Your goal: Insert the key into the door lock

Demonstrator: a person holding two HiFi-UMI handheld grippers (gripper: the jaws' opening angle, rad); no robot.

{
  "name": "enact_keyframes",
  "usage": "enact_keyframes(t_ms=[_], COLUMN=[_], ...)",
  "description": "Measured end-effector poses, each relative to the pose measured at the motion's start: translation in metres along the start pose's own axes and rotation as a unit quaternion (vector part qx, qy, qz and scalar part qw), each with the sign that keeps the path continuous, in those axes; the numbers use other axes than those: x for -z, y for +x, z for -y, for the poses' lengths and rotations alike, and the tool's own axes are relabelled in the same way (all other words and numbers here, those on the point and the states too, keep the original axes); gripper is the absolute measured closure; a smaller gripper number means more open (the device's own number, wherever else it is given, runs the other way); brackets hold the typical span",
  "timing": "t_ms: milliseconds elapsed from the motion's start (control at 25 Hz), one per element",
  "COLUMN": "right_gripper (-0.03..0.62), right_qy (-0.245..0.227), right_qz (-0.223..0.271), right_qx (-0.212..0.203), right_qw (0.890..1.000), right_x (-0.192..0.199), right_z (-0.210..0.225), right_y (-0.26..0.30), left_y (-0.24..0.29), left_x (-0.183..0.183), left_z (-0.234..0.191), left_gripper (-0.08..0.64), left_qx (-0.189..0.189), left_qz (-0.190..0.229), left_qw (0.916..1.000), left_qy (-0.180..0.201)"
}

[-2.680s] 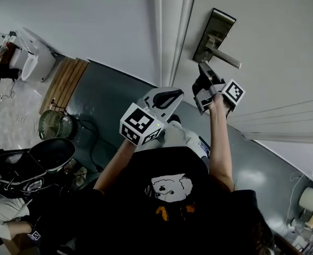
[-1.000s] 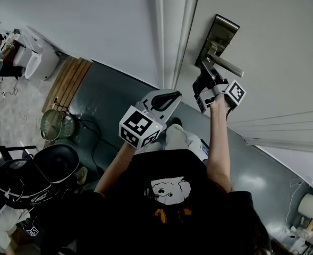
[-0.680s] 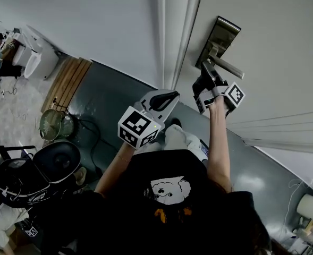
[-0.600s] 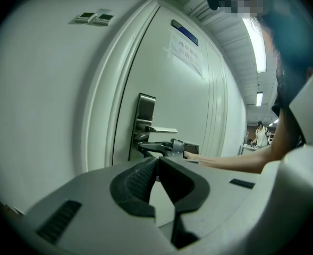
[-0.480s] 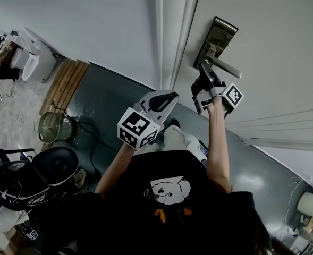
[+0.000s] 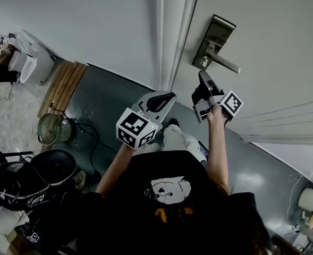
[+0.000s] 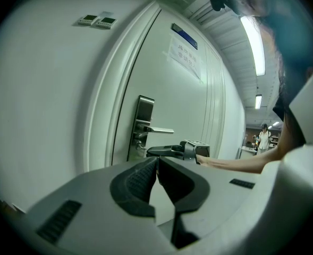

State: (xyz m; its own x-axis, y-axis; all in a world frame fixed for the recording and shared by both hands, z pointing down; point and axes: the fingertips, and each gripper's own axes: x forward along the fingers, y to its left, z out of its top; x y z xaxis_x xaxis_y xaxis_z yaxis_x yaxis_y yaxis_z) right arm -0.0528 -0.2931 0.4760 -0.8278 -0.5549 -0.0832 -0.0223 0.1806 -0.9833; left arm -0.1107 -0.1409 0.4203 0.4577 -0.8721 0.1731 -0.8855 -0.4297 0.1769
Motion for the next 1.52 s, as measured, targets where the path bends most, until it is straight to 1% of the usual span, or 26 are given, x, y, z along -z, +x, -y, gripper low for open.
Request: enact_keyframes(t_ms=[80, 200, 440, 600, 720, 920, 1120, 1360, 1520], right_gripper=[0.558, 0.558, 0.558, 0.558, 0.558, 0.558, 0.558, 0.558, 0.558], right_qy=[-0.014, -0.049, -0.121, -0.146, -0.167, -0.176, -0.183, -0.159, -0.163], right_qz=[-0.006, -0.026, -0.067, -0.081, -0.091, -0.107, -0.107, -0.081, -0.062], right_qx=[-0.001, 0.008, 0.029, 0.044, 0.052, 0.072, 0.073, 0.094, 0.100], right_qw=[1.000, 0.998, 0.990, 0.985, 0.980, 0.976, 0.975, 0.979, 0.980], right_x=[0.010, 0.029, 0.064, 0.085, 0.092, 0.112, 0.110, 0.106, 0.098], right_z=[-0.007, -0.014, -0.025, -0.040, -0.040, -0.045, -0.043, -0.046, -0.039], right_y=[-0.006, -0.017, -0.044, -0.064, -0.071, -0.087, -0.110, -0.156, -0.176], left_y=[-0.005, -0.013, -0.022, -0.032, -0.031, -0.040, -0.028, -0.017, -0.006], left_x=[0.002, 0.005, 0.015, 0.019, 0.025, 0.033, 0.038, 0.040, 0.049], left_z=[0.002, 0.006, 0.016, 0.022, 0.021, 0.024, 0.035, 0.067, 0.082], left_gripper=[0.540, 0.540, 0.540, 0.540, 0.540, 0.540, 0.540, 0.540, 0.540], left_qx=[0.001, 0.005, 0.016, 0.022, 0.023, 0.026, 0.034, 0.062, 0.077], left_qz=[-0.001, -0.001, 0.001, -0.002, -0.007, -0.022, -0.031, -0.061, -0.078], left_qw=[1.0000, 1.0000, 0.9996, 0.9990, 0.9987, 0.9973, 0.9970, 0.9944, 0.9927], left_qy=[-0.002, -0.006, -0.022, -0.040, -0.046, -0.064, -0.062, -0.059, -0.051])
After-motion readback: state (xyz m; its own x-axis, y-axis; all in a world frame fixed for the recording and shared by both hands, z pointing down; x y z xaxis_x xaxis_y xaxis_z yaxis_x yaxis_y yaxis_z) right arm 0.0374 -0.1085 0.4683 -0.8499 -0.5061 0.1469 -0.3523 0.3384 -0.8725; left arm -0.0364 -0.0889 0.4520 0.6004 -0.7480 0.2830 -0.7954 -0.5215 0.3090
